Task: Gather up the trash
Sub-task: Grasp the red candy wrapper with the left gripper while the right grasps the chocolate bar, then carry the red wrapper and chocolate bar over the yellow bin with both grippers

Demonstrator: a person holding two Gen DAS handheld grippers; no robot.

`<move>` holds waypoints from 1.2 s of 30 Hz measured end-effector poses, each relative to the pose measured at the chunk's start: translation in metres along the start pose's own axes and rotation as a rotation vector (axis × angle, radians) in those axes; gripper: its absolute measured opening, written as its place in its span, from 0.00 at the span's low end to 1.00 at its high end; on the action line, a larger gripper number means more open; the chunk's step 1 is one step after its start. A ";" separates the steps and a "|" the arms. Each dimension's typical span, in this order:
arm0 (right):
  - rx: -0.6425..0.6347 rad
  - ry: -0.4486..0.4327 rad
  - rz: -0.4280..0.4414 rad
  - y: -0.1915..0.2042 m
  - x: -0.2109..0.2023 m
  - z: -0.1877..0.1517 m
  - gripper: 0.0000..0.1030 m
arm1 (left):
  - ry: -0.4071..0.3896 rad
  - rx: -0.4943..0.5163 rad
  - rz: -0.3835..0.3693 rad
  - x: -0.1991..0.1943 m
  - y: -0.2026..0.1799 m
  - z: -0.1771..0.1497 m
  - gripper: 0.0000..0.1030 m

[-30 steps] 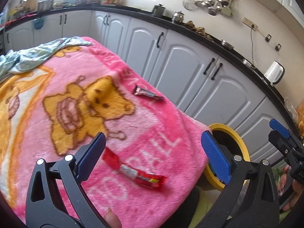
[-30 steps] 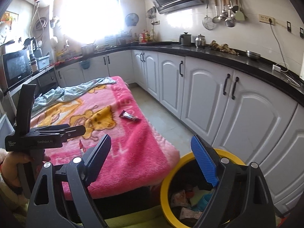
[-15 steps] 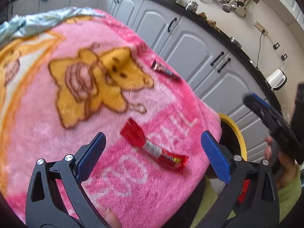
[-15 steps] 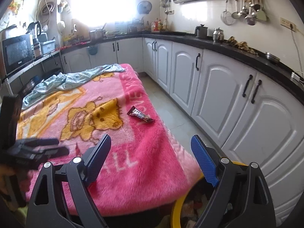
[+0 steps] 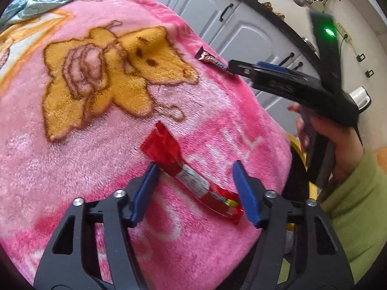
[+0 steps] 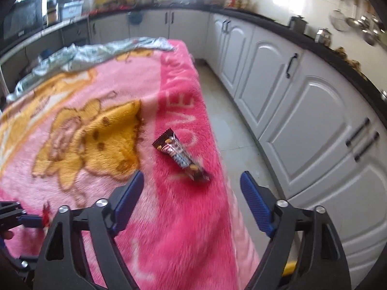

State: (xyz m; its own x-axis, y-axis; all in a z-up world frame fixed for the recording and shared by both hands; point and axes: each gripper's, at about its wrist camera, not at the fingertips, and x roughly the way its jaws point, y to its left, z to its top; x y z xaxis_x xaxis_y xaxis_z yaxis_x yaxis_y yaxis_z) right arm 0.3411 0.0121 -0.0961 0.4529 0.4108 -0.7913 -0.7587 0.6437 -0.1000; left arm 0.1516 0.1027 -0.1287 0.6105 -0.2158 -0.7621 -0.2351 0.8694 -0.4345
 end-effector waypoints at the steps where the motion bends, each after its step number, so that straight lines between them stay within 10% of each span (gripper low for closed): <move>1: -0.011 0.016 -0.001 0.001 0.010 0.005 0.69 | -0.003 0.006 0.005 0.001 0.001 0.001 0.45; 8: -0.060 0.123 0.011 0.006 0.051 0.019 0.51 | -0.017 0.037 0.033 0.000 0.008 0.002 0.23; 18: -0.013 0.115 0.050 0.014 0.038 -0.002 0.16 | -0.020 0.050 0.018 -0.001 0.009 0.002 0.19; 36: 0.159 0.064 0.170 0.019 -0.042 -0.080 0.09 | -0.055 0.093 -0.013 -0.016 -0.008 0.006 0.04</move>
State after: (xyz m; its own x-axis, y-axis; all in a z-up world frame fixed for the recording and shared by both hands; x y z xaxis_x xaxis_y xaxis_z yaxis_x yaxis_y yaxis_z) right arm 0.2703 -0.0448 -0.1126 0.2902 0.4834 -0.8259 -0.7362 0.6642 0.1300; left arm 0.1479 0.1017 -0.1101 0.6541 -0.2053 -0.7280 -0.1572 0.9046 -0.3963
